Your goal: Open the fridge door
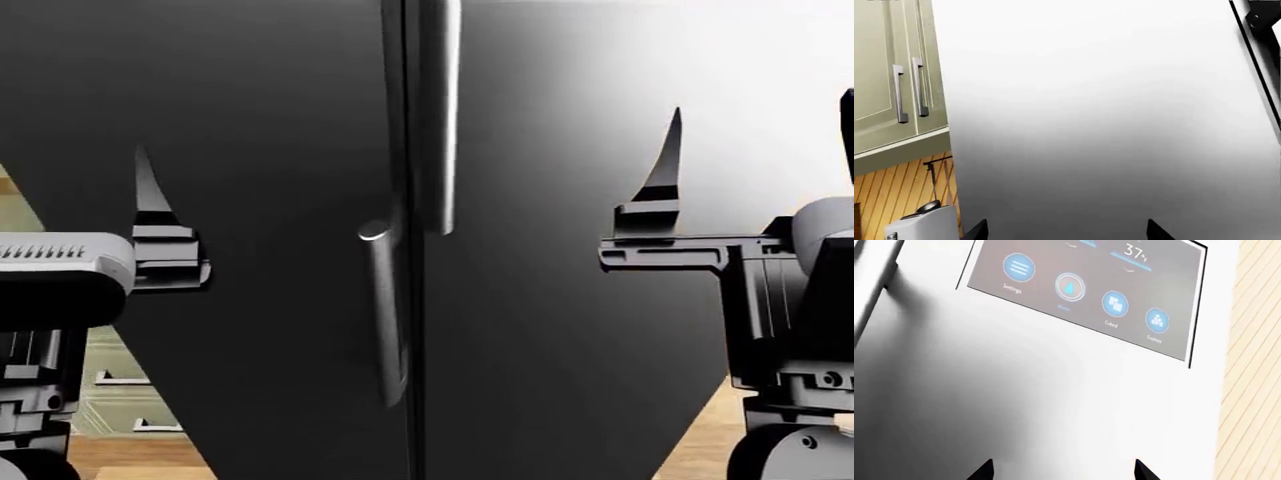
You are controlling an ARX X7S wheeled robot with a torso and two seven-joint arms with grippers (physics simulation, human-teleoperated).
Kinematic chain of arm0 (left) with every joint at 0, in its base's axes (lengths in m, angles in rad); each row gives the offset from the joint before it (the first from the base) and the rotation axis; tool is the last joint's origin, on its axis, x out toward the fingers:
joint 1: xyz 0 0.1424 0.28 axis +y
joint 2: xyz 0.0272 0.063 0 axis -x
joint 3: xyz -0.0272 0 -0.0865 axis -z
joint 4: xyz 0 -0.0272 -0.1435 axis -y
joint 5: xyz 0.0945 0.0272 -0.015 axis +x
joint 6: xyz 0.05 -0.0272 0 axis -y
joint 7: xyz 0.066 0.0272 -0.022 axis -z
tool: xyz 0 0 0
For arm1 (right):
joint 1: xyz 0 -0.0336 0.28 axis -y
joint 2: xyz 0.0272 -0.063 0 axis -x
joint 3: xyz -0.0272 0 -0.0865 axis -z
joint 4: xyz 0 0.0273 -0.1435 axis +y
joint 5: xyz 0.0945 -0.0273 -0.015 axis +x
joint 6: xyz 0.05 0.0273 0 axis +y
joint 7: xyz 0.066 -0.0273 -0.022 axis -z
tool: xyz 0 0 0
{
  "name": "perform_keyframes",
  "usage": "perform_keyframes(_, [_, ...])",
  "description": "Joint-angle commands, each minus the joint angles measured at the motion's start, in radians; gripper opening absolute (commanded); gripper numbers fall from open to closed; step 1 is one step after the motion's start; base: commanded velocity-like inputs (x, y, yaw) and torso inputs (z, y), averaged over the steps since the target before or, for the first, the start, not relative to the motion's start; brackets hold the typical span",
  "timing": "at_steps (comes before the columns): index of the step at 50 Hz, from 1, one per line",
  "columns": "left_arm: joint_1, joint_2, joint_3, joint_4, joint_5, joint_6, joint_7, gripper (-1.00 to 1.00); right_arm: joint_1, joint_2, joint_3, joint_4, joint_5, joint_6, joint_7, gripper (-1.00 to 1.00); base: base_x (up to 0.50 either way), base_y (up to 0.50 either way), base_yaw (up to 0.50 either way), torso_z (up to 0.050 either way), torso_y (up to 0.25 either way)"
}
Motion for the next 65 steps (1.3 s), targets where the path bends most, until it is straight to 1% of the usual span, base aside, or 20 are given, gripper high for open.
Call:
perform_keyframes(1, [0.001,0.002,0.001,0.0,-0.006,0.0,-0.001,1.0,-0.011,0.0,0.045,0.0,0.057,-0.018,0.027,1.0,0.0,0.0,0.0,0.0,0.0])
perform_keyframes(10, [-0.006,0.002,0.008,0.0,0.001,-0.008,0.003,1.0,-0.009,0.0,0.034,0.0,0.065,-0.011,0.021,1.0,0.0,0.0,0.0,0.0,0.0])
perform_keyframes(19, [0.015,0.001,0.0,0.0,-0.019,0.006,-0.013,1.0,-0.017,0.0,0.04,0.0,0.07,-0.018,0.027,1.0,-0.34,0.13,0.0,0.0,0.0])
perform_keyframes(26, [0.023,0.001,-0.002,0.0,-0.026,0.008,-0.019,1.0,-0.018,0.0,0.079,0.0,0.13,-0.015,0.059,1.0,0.0,0.0,0.0,0.0,0.0])
perform_keyframes(31, [0.021,0.001,0.002,0.0,-0.023,0.005,-0.019,1.0,-0.025,0.0,0.062,0.0,0.089,-0.022,0.054,1.0,0.0,0.26,0.0,0.0,0.0])
perform_keyframes(37, [0.007,0.002,0.004,0.0,-0.01,-0.002,-0.007,1.0,-0.031,0.0,0.097,0.0,0.145,-0.048,0.086,1.0,0.0,0.17,0.0,0.0,0.0])
perform_keyframes(40, [0.007,0.002,0.001,0.0,-0.014,-0.001,-0.009,1.0,-0.028,0.0,0.093,0.0,0.137,-0.038,0.085,1.0,-0.01,0.0,0.0,0.0,0.0])
perform_keyframes(54, [0.018,0.001,-0.002,0.0,-0.023,0.005,-0.019,1.0,-0.041,0.0,0.108,0.0,0.163,-0.031,0.089,1.0,-0.28,0.03,0.0,0.0,0.0])
perform_keyframes(60, [0.015,0.001,0.006,0.0,-0.017,0.0,-0.017,1.0,-0.046,0.0,0.119,0.0,0.184,-0.035,0.102,1.0,-0.05,0.0,0.0,0.0,0.0])
perform_keyframes(63, [0.011,0.001,0.019,0.0,-0.007,-0.01,-0.012,1.0,-0.028,0.0,0.09,0.0,0.135,0.006,0.078,1.0,0.0,0.0,0.0,0.0,0.0])
perform_keyframes(65, [0.001,-0.003,0.046,-0.001,0.009,-0.038,-0.002,1.0,0.008,0.0,0.02,0.0,0.037,0.098,-0.005,1.0,0.0,0.0,0.0,0.0,0.0])
